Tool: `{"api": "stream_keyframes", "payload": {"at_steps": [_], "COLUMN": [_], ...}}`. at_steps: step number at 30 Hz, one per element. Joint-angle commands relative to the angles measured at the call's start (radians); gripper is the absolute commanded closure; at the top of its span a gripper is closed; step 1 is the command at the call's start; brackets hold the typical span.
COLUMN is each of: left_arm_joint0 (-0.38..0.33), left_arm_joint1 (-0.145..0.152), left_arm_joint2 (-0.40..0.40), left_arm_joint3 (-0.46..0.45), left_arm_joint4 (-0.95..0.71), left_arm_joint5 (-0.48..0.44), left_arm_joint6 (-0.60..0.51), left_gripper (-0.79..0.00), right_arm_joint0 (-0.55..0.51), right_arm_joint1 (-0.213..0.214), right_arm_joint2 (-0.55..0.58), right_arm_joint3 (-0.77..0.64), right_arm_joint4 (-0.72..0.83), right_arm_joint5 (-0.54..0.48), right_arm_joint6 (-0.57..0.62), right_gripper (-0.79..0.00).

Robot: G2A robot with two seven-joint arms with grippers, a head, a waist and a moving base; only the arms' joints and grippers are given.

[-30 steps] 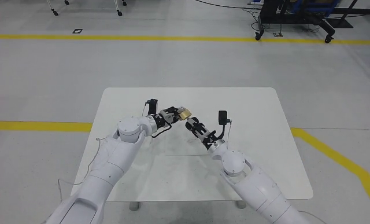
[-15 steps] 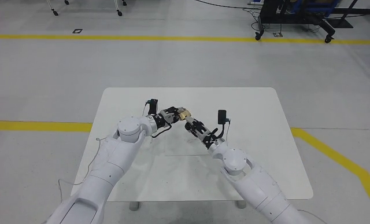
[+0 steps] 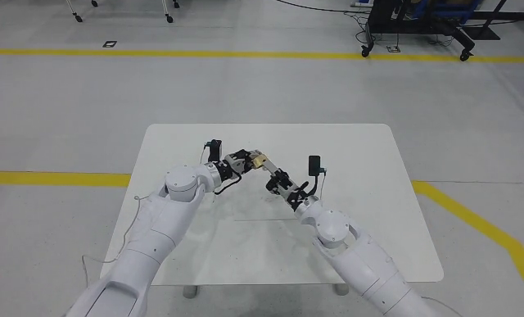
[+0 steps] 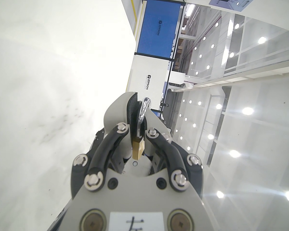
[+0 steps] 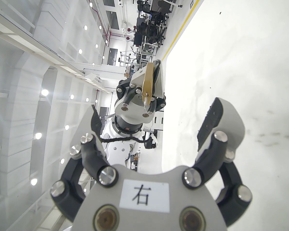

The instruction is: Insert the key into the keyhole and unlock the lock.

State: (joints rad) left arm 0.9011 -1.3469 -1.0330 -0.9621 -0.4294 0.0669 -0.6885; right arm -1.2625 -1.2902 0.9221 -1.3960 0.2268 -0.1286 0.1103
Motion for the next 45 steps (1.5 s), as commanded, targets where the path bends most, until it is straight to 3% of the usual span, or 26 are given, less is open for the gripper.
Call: {"api": "stream_keyframes", "payload": {"at_steps": [1,5,8,11,20,31,45], "left_arm_joint0": [0.002,-0.002,-0.006,-0.009,-0.017,-0.021,-0.019], "left_arm_joint1": [0.000,0.002,0.001,0.000,-0.002,-0.003,-0.003], "left_arm_joint2": [-0.003,-0.017,-0.023,-0.022,-0.022,-0.022,-0.020], "left_arm_joint3": [-0.002,0.010,0.020,0.027,0.047,0.053,0.046], "left_arm_joint4": [-0.007,-0.042,-0.061,-0.072,-0.077,-0.077,-0.055], "left_arm_joint5": [-0.004,-0.007,-0.017,-0.031,-0.042,-0.045,-0.058], "left_arm_joint6": [-0.019,-0.071,-0.102,-0.138,-0.152,-0.163,-0.178], "left_gripper": [0.000,0.000,0.000,0.000,0.000,0.000,0.000], "right_arm_joint0": [-0.016,-0.035,-0.034,-0.020,0.052,0.118,0.150], "right_arm_joint1": [0.002,0.011,0.017,0.017,-0.006,-0.029,-0.050], "right_arm_joint2": [0.030,0.093,0.128,0.138,0.094,0.083,0.075], "right_arm_joint3": [-0.004,0.021,0.059,0.098,0.210,0.327,0.396], "right_arm_joint4": [0.118,0.306,0.419,0.483,0.570,0.662,0.705], "right_arm_joint5": [-0.055,-0.141,-0.150,-0.125,-0.086,-0.046,-0.023], "right_arm_joint6": [0.086,0.309,0.466,0.562,0.670,0.728,0.775], "right_gripper": [-0.785,-0.785,-0.403,-0.336,-0.286,-0.277,-0.191]}}
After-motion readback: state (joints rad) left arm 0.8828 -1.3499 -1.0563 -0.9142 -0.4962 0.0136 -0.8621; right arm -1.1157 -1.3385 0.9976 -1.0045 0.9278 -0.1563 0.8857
